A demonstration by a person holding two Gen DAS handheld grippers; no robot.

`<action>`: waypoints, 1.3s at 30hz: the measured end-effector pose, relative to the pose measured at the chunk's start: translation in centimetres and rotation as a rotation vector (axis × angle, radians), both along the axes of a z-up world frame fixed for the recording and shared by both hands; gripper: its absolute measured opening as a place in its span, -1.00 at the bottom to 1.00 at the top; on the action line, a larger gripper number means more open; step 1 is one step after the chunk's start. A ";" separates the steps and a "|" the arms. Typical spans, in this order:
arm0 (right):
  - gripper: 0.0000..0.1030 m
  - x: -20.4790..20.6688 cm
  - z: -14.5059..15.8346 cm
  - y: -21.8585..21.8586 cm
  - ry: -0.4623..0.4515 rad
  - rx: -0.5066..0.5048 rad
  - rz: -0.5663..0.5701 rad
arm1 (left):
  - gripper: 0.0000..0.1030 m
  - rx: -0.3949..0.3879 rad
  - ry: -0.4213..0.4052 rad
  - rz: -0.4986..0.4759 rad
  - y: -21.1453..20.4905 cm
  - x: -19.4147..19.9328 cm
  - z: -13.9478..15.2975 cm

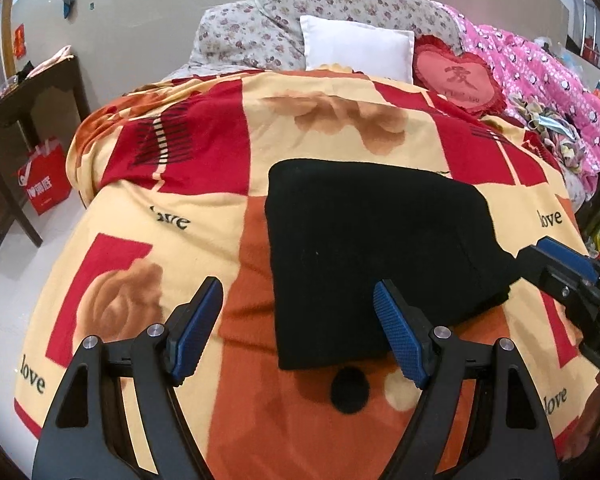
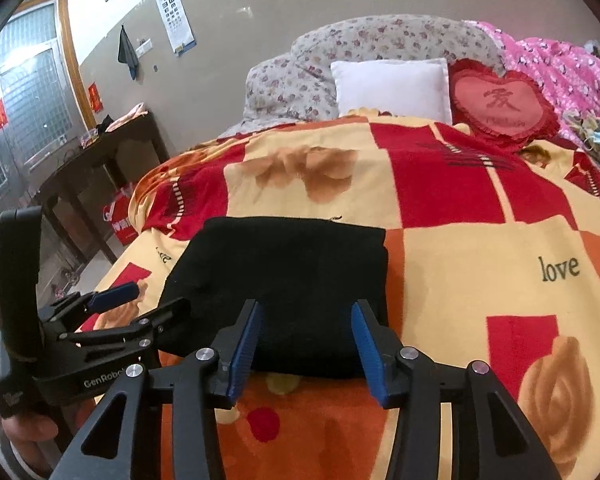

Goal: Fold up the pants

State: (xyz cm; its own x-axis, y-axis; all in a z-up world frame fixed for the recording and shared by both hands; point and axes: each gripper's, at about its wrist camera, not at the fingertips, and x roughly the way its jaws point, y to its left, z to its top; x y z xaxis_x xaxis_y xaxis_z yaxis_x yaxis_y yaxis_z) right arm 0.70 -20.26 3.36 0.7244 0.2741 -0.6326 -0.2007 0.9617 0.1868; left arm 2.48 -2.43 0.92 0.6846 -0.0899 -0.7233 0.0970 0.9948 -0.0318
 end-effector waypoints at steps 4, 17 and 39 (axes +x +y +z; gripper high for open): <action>-0.08 -0.7 0.3 -0.3 -0.002 0.008 -0.010 | 0.54 0.006 -0.016 0.006 -0.1 -1.1 0.3; -0.07 -2.0 0.0 -0.2 0.011 0.007 -0.007 | 0.54 -0.004 -0.044 -0.004 -0.8 -2.5 1.1; -0.07 -1.9 -0.1 0.2 0.034 -0.001 -0.004 | 0.54 0.014 -0.045 0.003 -1.0 -2.5 0.9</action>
